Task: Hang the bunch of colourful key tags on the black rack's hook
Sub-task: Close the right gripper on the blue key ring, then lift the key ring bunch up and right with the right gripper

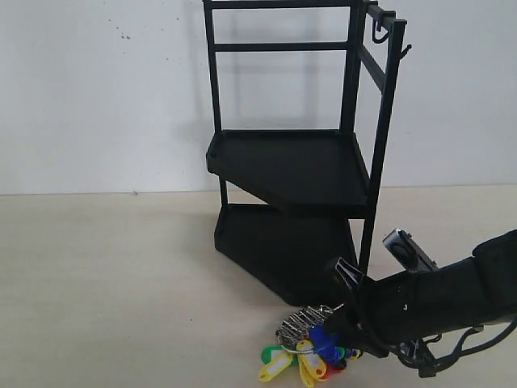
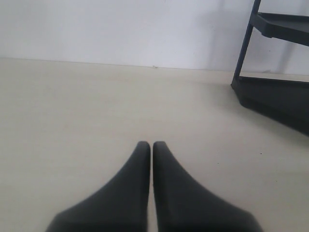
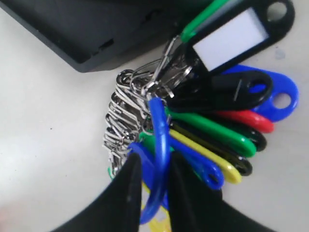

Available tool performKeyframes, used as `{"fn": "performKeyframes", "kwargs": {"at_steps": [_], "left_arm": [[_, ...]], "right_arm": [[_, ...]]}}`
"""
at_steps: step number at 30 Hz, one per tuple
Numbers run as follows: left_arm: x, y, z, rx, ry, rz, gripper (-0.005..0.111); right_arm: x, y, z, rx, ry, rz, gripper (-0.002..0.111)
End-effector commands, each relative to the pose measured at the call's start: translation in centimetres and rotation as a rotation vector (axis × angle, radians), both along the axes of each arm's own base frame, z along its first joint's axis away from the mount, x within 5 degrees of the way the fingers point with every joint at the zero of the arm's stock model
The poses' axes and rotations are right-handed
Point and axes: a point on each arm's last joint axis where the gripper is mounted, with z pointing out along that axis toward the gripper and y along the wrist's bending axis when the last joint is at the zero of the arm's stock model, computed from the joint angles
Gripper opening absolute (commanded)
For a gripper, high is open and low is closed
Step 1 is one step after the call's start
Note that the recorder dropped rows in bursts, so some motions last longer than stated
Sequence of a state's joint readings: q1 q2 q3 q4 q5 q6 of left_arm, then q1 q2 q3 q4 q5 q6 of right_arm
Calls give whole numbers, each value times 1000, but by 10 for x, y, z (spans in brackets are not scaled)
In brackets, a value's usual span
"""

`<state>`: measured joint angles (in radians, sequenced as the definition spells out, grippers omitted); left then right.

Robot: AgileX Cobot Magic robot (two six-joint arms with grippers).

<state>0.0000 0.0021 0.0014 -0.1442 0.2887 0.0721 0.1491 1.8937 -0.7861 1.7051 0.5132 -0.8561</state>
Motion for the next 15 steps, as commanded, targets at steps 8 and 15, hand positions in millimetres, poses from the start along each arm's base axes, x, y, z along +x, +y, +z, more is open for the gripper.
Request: {"fn": "performKeyframes", "kwargs": {"at_steps": [8, 15], "left_arm": [[0, 0, 1, 6, -8, -1, 4], [0, 0, 1, 6, -8, -1, 4]], "right_arm": [[-7, 2, 21, -66, -100, 165, 0], [-33, -11, 56, -204, -198, 185, 0]]}}
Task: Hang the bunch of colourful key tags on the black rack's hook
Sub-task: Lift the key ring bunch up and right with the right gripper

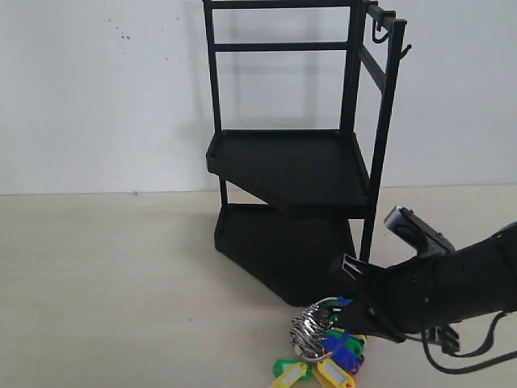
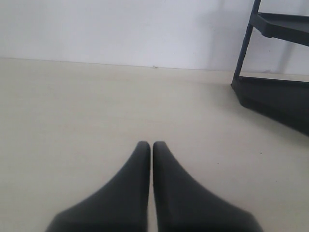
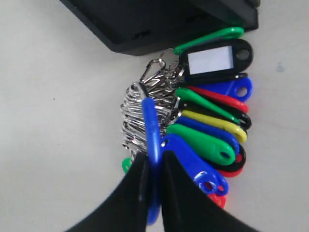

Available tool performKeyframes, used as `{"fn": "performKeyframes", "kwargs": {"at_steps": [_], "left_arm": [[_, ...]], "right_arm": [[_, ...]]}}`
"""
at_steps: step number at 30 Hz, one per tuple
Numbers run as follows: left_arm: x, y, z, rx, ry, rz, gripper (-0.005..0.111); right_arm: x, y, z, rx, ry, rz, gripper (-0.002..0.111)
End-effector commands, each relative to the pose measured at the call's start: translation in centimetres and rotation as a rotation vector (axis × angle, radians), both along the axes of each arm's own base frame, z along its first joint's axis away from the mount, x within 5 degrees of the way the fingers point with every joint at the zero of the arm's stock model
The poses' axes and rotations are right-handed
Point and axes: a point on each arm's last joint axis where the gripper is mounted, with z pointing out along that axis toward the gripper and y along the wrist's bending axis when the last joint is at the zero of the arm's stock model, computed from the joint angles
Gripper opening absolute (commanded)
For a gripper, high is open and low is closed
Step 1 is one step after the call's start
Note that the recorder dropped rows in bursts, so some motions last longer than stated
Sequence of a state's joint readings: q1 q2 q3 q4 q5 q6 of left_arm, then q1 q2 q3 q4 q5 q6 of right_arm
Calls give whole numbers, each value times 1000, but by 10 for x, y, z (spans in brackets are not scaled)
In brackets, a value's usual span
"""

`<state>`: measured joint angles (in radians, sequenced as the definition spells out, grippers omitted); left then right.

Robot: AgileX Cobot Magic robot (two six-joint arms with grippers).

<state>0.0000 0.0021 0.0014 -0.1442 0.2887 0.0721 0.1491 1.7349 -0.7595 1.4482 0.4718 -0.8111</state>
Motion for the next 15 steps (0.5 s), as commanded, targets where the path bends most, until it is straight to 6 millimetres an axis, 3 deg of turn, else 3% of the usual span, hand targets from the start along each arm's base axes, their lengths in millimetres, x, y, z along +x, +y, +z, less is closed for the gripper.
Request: {"fn": "performKeyframes", "kwargs": {"at_steps": [1, 7, 15], "left_arm": [[0, 0, 1, 6, -8, -1, 4], [0, 0, 1, 6, -8, -1, 4], [0, 0, 1, 6, -8, -1, 4]], "right_arm": [[-22, -7, 23, -71, -84, 36, 0], [-48, -13, 70, -167, -317, 131, 0], [-83, -23, 140, -207, -643, 96, 0]]}}
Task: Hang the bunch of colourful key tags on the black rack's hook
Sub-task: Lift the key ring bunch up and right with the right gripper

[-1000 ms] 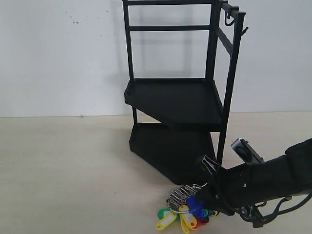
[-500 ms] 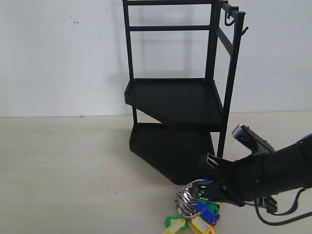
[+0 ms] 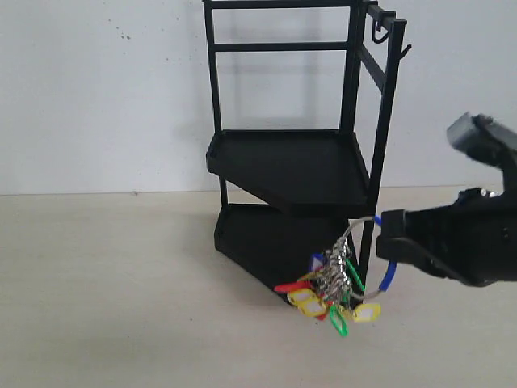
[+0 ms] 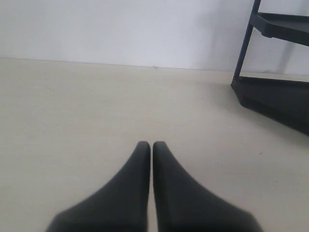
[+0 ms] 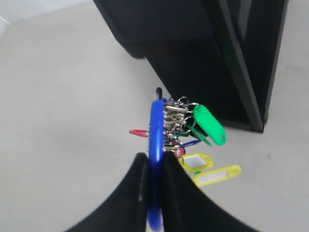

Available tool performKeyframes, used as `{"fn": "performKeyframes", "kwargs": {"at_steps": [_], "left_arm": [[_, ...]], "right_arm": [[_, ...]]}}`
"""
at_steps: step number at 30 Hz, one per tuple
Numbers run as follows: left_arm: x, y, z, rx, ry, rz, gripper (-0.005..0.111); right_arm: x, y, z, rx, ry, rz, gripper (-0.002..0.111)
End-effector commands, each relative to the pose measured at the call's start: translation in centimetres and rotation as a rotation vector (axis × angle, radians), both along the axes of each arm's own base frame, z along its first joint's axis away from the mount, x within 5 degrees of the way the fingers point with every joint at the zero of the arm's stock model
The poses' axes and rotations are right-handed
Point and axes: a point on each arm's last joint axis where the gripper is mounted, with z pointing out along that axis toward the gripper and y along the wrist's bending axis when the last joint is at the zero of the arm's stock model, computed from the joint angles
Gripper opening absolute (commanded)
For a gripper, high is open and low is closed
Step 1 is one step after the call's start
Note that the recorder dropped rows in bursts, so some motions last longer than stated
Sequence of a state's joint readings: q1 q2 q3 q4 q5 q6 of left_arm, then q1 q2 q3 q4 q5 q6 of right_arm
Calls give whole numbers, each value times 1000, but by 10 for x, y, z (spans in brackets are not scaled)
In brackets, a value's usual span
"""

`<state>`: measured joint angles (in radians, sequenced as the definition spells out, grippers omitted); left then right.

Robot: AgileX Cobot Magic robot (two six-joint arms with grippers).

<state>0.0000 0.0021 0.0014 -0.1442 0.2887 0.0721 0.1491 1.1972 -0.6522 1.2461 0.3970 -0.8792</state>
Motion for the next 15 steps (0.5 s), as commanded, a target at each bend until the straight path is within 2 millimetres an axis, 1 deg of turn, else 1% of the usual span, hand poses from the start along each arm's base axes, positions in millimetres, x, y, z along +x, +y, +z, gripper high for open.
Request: {"fn": "performKeyframes", "kwargs": {"at_steps": [1, 5, 8, 11, 15], "left_arm": [[0, 0, 1, 6, -8, -1, 4], [0, 0, 1, 6, -8, -1, 4], [0, 0, 1, 6, -8, -1, 4], [0, 0, 1, 6, -8, -1, 4], [0, 0, 1, 6, -8, -1, 4]], "right_arm": [[-22, -6, 34, -22, -180, -11, 0], [-44, -9, 59, -28, -316, -1, 0], [-59, -12, 72, -39, -391, 1, 0], [-71, -16, 81, -99, -467, -3, 0], [-85, -25, 89, -175, -529, -52, 0]]}}
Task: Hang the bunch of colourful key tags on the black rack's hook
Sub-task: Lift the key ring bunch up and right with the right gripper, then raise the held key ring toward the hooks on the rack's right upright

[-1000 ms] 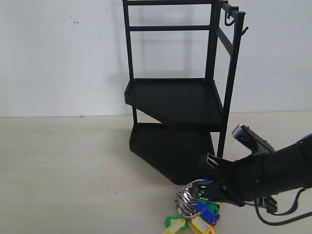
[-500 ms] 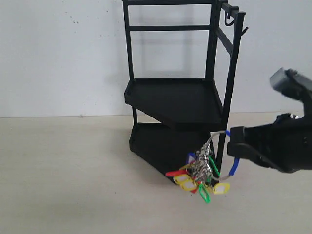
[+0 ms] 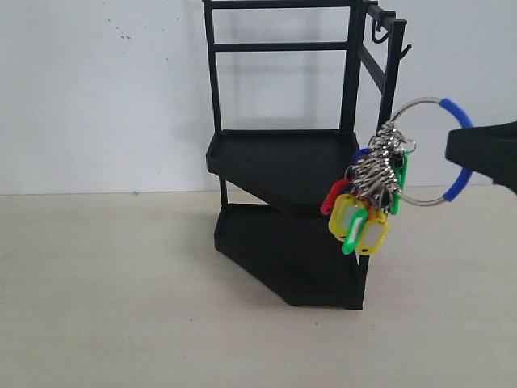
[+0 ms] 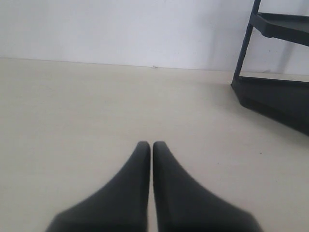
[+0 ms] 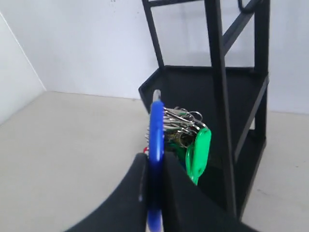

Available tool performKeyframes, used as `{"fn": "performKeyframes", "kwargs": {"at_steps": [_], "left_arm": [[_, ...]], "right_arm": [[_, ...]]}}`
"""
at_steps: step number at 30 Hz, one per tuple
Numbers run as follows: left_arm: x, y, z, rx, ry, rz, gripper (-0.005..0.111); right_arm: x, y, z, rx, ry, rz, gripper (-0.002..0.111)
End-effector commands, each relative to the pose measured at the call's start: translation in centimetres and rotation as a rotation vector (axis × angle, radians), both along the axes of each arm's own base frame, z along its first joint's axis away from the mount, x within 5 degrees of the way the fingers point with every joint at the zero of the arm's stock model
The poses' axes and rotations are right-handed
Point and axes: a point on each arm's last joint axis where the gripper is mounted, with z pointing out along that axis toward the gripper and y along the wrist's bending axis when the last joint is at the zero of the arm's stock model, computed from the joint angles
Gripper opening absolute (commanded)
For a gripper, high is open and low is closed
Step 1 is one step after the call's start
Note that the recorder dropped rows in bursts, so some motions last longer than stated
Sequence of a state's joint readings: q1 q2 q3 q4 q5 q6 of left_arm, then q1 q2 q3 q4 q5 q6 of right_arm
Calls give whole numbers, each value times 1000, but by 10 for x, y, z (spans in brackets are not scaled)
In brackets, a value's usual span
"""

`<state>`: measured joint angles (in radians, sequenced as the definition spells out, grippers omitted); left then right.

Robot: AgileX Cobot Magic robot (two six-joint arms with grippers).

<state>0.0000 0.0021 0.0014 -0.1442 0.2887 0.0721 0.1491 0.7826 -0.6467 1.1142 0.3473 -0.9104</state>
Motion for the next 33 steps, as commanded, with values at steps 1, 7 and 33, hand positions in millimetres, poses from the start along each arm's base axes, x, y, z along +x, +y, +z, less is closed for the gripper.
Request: {"fn": "performKeyframes", "kwargs": {"at_steps": [1, 7, 33], "left_arm": [[0, 0, 1, 6, -8, -1, 4], [0, 0, 1, 6, -8, -1, 4], [0, 0, 1, 6, -8, -1, 4]], "right_arm": [[-14, -11, 11, -63, -82, -89, 0], [-16, -9, 0, -180, -2, -37, 0], [4, -6, 22, -152, 38, -95, 0]]}}
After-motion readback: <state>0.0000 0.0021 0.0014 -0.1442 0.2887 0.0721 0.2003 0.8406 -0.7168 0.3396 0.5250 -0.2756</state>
